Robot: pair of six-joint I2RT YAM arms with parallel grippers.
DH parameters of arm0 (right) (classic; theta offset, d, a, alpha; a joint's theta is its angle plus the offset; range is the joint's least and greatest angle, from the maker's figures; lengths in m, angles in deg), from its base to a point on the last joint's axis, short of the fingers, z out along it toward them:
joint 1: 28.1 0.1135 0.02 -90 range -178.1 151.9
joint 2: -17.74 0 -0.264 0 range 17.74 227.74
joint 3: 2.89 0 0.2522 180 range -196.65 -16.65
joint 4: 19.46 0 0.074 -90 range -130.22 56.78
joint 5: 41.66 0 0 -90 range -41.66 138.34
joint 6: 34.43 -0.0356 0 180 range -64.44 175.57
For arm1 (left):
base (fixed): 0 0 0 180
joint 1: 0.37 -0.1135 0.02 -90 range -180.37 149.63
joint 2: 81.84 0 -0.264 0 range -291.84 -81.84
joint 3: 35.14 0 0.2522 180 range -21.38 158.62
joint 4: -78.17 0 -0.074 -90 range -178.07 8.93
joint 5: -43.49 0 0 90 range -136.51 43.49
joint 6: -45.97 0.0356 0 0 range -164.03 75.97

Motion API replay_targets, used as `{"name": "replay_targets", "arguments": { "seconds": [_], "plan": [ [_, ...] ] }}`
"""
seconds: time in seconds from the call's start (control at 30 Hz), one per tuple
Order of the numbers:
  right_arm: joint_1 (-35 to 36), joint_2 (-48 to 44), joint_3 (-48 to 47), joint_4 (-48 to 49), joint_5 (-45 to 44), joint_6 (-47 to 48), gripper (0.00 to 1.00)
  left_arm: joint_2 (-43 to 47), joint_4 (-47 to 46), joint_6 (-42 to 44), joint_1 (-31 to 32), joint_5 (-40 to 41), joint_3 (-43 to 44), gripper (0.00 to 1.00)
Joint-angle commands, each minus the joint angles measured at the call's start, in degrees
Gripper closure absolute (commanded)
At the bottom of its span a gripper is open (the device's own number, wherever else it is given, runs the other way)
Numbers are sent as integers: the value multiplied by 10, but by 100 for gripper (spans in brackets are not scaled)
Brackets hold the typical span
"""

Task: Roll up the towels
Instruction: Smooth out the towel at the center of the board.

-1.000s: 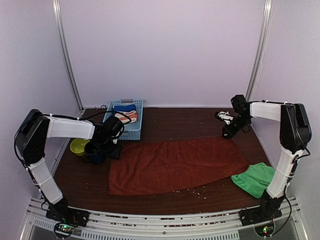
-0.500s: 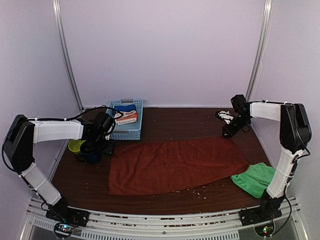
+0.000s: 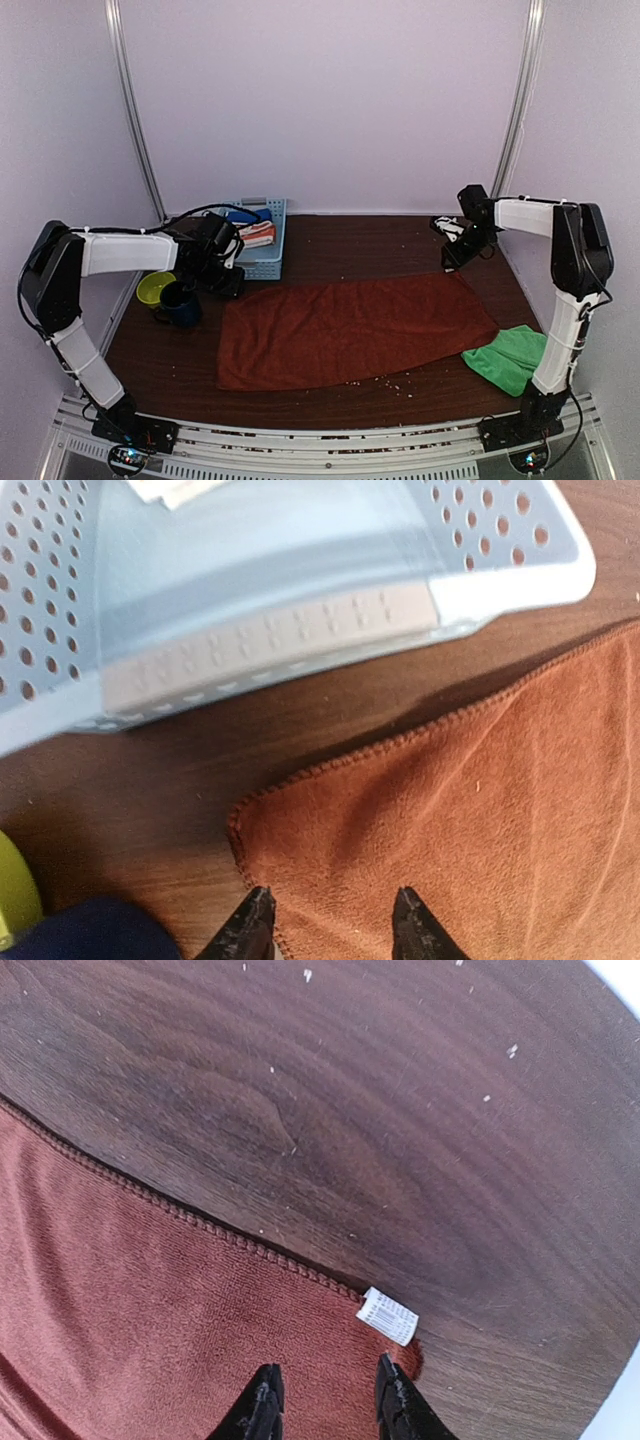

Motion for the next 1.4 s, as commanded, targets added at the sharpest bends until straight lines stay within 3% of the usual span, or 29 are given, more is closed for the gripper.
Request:
{"name": "replay_targets", "arguments": {
  "seconds": [0.0, 0.4, 0.63, 0.9, 1.13, 1.27, 1.37],
  "plan": [
    [-2, 30, -7, -9, 1, -20, 66, -2, -36, -6, -2, -26, -27, 59],
    [-2, 71, 3, 14, -41, -34, 66, 23, -54, -12, -2, -11, -75, 58],
    [-2, 126, -56, 15, -72, -24, 66, 19, -60, -15, -3, 32, -70, 57],
    [-7, 78, -109, -29, -20, -55, 66, 55, -40, -14, -4, 39, -35, 47],
    [-25, 67, -137, -57, 8, -67, 64, 31, -65, -25, -3, 29, -29, 47],
    [-51, 104, -181, -59, -9, -79, 63, 3, -56, -36, -4, 42, -6, 51],
    [-63, 143, -217, -93, 8, -83, 61, -17, -51, -49, -10, 30, 4, 47]
  ]
}}
